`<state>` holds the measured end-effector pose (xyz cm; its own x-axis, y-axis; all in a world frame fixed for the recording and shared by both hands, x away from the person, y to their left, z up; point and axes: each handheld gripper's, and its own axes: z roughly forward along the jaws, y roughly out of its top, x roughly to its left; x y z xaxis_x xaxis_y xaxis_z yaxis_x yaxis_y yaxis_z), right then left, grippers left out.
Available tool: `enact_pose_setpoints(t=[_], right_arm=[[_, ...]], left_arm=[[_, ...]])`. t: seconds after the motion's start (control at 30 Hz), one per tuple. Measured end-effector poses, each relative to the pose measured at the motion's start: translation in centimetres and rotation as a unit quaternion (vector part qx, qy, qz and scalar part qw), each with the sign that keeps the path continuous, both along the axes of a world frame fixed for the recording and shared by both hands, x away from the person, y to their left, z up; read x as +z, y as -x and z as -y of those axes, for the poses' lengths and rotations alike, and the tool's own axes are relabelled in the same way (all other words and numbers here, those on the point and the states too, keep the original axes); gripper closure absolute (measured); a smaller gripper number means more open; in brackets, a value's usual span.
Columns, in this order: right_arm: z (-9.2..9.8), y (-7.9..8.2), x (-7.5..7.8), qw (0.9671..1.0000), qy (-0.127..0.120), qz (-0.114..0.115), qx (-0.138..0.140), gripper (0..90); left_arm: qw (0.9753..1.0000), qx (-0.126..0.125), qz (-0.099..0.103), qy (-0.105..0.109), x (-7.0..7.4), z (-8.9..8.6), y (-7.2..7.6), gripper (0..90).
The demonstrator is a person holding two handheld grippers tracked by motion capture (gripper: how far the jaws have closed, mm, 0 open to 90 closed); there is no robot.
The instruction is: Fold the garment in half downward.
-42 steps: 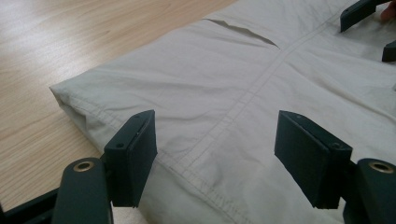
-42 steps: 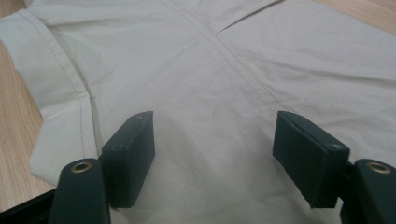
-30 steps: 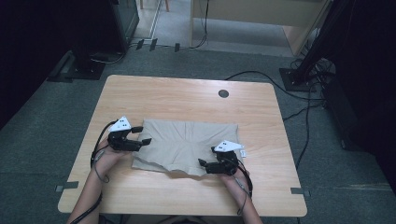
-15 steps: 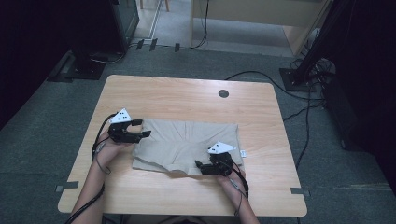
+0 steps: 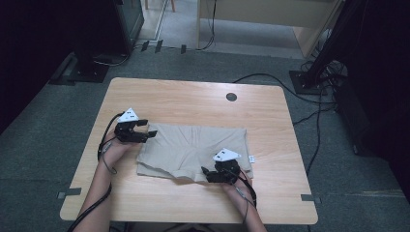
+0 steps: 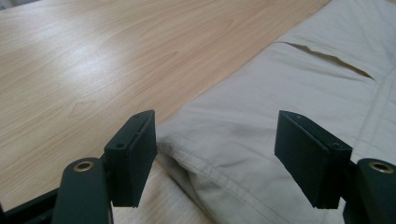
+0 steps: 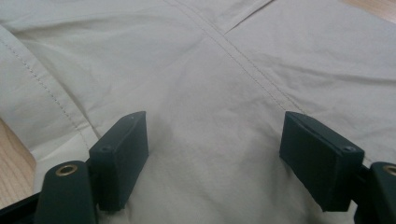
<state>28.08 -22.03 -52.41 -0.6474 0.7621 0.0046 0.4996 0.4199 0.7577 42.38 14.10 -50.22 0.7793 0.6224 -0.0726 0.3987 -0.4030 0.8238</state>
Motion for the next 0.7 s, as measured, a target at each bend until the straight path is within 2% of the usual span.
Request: enact_pose_setpoints(t=[0.17,0.37,0.47,0.57,0.7], right_arm=[[0.0,0.0,0.0,1.0,0.0,-0.003,-0.001,22.2],[0.0,0.0,0.0,1.0,-0.001,-0.004,0.003,19.8],[0.0,0.0,0.0,1.0,-0.002,-0.007,0.005,18.7],[0.0,0.0,0.0,1.0,-0.001,-0.007,0.005,18.7],[-0.2,0.0,0.0,1.0,-0.001,-0.005,-0.002,18.7]], left_arm=[[0.9999,0.004,-0.001,-0.01,-0.3,0.5,-0.8,29.9],[0.9999,0.006,-0.013,-0.008,-0.7,0.4,-1.7,29.9],[0.9996,0.002,-0.015,-0.022,-0.9,0.3,-2.2,29.9],[0.9997,-0.001,-0.023,-0.012,-1.1,0.2,-2.5,29.9],[0.9994,-0.006,-0.026,-0.022,-1.5,0.5,-2.6,29.9]])
